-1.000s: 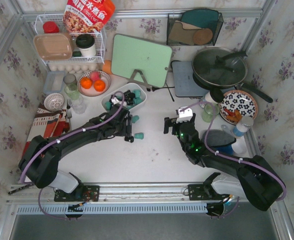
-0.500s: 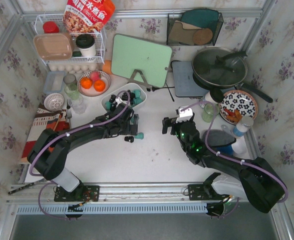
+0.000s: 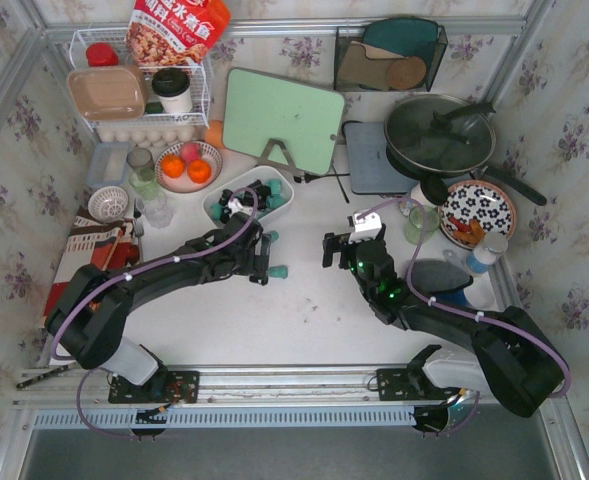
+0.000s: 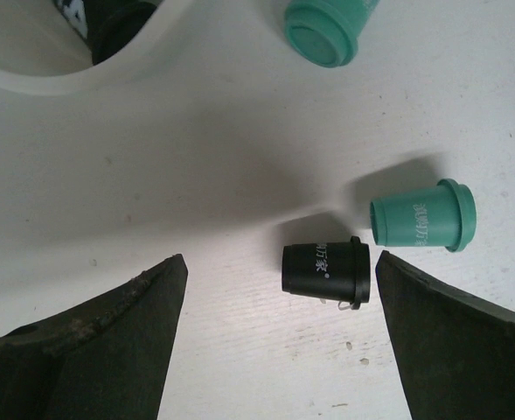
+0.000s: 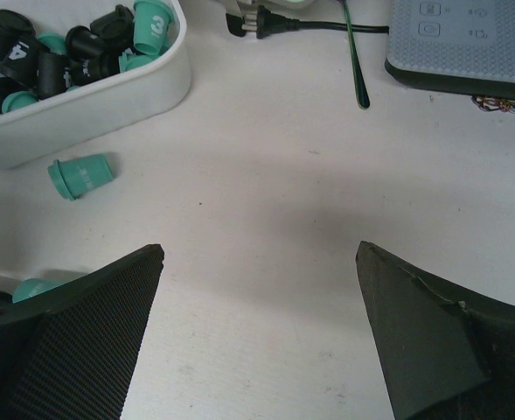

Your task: Mix the coffee capsules in the storage basket

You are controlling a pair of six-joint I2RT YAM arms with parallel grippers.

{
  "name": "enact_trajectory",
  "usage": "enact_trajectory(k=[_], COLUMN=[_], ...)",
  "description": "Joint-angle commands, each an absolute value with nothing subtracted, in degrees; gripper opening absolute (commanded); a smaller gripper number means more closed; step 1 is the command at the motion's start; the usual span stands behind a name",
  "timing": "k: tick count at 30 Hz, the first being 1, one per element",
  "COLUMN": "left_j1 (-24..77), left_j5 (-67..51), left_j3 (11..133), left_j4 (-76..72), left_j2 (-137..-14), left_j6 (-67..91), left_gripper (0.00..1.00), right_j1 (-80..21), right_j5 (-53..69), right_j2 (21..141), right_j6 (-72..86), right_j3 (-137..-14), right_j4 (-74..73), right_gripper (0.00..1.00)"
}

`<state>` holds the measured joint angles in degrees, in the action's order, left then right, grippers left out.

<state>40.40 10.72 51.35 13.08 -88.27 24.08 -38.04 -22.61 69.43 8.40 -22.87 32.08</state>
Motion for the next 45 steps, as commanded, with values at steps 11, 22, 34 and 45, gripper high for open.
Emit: enact_trajectory(k=[11, 22, 34, 45], left_j1=[41.22, 41.21, 34.83, 26.04], left_j5=[5.1, 6.48, 11.44, 7.27], left_j3=[49.58, 51.43, 71.42, 87.22], left_j4=[8.73, 10.52, 16.83, 13.49], left_j2=[-91.84, -90.15, -89.88, -108.14], left_j6=[22.44, 23.7, 17.15, 17.38], left_gripper=[0.81, 0.45, 0.44, 0.44], right_j1=[-38.06, -38.06, -38.05, -38.03], right_j5=[-24.14, -24.3, -23.64, -24.08], right_j2=[70.03, 68.03, 67.59, 68.4], right_j6=[8.34, 8.48, 8.96, 8.72], right_j3=[-23.38, -23.11, -23.12, -23.27], right_j4=[32.46, 31.67, 31.57, 31.81], right_gripper=[1.0, 1.0, 1.0, 1.0])
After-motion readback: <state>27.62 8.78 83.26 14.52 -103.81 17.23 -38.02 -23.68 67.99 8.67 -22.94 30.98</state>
